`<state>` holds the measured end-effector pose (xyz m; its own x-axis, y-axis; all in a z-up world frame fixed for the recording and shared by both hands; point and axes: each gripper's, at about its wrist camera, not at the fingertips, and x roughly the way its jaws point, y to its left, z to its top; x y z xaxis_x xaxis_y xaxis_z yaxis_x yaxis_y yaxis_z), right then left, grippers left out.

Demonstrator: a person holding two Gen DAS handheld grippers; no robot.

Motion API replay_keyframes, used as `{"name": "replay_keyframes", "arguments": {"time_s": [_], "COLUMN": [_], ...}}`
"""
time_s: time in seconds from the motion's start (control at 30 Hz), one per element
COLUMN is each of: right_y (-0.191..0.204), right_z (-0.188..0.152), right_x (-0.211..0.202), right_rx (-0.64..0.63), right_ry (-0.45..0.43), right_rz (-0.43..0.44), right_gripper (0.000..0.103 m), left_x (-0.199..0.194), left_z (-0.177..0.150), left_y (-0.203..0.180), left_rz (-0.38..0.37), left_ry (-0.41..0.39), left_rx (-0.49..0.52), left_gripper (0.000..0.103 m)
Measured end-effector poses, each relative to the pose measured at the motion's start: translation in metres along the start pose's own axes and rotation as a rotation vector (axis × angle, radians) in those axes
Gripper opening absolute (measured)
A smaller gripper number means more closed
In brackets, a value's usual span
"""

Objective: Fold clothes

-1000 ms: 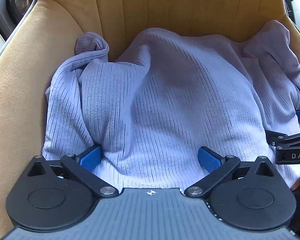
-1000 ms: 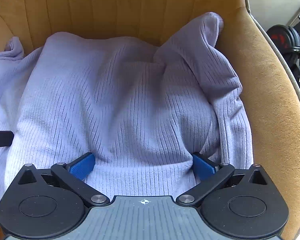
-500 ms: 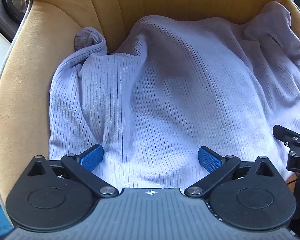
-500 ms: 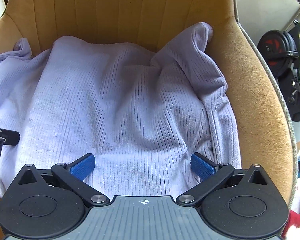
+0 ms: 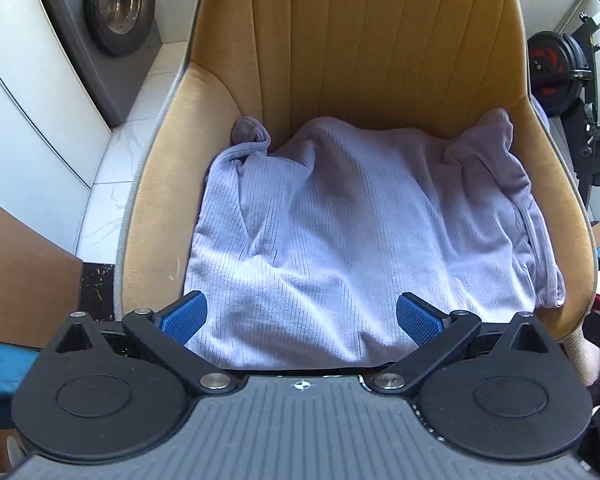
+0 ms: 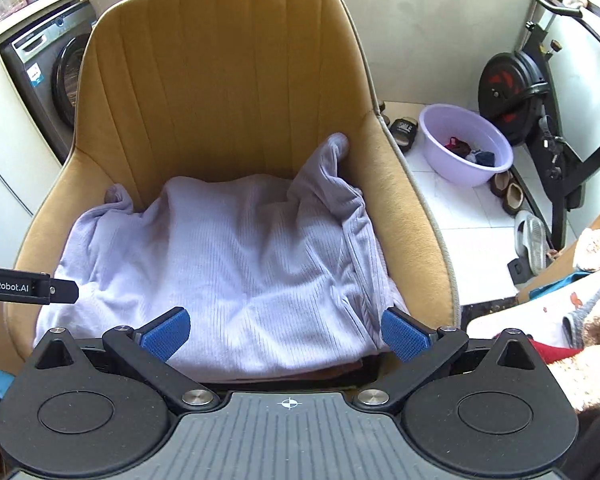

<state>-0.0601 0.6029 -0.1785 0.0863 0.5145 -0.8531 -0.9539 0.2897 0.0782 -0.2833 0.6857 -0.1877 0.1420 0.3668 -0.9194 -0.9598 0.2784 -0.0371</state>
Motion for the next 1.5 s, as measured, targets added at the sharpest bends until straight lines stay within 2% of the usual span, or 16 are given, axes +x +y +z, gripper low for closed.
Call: {"name": "replay_keyframes", "arguments": {"time_s": [0.13, 0.3, 0.53, 0.67, 0.8, 0.93, 1.07, 1.27, 1.5], "right_y": [0.004, 0.008, -0.005, -0.014, -0.018, -0.023, -0.027, -0.022, -0.011], "right_z": [-0.011, -0.042, -0.088, -0.114, -0.136, -0.153, -0.166, -0.189, -0.201], "right_x": [-0.043, -0.103, -0.203, -0.252, -0.295, -0.315, -0.323, -0.335, -0.352], "right_rx": [-0.052, -0.113, -0.148, -0.151, -0.142, -0.101, -0.055, -0.009, 0.042], "right_ry": [0.029, -0.027, -0.088, -0.129, -0.167, -0.124, -0.085, -0.08, -0.094], "right_rz": [0.014, 0.075, 0.085, 0.056, 0.072, 0.104, 0.083, 0.043, -0.008], "right_gripper": [0.102, 0.102, 0.102, 0.102, 0.102, 0.102, 0.102, 0.102, 0.102], "left_x": [-0.047, -0.11, -0.191, -0.231, -0.271, -0.292, -0.295, -0.292, -0.308], "left_z": [-0.021, -0.068, -0.136, -0.166, -0.191, -0.207, -0.221, -0.235, -0.241], "left_y": [-0.009, -0.024, -0.052, -0.054, -0.059, -0.062, -0.07, -0.083, -0.072], "left_rz": [0.044, 0.125, 0.08, -0.016, 0.023, 0.026, 0.037, 0.038, 0.035], "left_ry": [-0.104, -0.223, -0.267, -0.226, -0.257, -0.247, -0.228, -0.175, -0.204], "left_rx": [0.016, 0.022, -0.003, -0.093, -0.063, -0.063, -0.046, 0.025, 0.043], "left_gripper": [0.103, 0.103, 0.103, 0.103, 0.103, 0.103, 0.103, 0.103, 0.103]}}
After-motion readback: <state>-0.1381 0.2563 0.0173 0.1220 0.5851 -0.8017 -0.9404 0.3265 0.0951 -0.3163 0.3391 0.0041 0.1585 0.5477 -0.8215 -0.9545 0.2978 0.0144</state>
